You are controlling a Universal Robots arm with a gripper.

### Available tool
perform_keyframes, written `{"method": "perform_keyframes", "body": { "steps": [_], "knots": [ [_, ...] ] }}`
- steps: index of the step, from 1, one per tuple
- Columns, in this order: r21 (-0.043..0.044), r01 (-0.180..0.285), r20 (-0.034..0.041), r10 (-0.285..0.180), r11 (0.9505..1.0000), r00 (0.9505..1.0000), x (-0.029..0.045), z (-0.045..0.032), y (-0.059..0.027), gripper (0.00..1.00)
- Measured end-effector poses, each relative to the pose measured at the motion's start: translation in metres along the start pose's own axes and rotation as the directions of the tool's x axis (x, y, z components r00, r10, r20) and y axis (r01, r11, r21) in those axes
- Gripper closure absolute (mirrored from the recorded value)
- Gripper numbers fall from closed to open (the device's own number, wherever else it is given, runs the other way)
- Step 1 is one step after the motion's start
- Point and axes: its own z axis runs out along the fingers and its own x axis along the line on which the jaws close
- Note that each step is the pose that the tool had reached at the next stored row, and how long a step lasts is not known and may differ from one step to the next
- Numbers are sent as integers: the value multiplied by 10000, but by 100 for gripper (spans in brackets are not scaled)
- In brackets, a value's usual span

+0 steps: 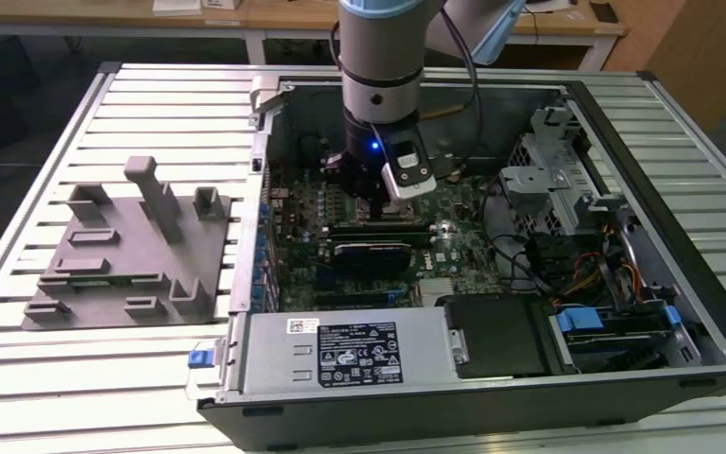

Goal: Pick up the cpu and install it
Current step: 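Install the second cpu locking lever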

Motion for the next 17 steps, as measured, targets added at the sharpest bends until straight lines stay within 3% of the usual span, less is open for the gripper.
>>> {"method": "perform_keyframes", "body": {
  "steps": [6, 9, 12, 17],
  "knots": [
    [-45, 152, -15, -152, 9999, 9999, 73, 31, -28, 89],
    [-109, 211, -28, -211, 9997, 9998, 102, 49, -47, 89],
    [-235, 287, -54, -288, 9993, 9996, 114, 68, -71, 89],
    [-539, 455, -113, -462, 9975, 9989, 131, 101, -92, 89]
  ]
}}
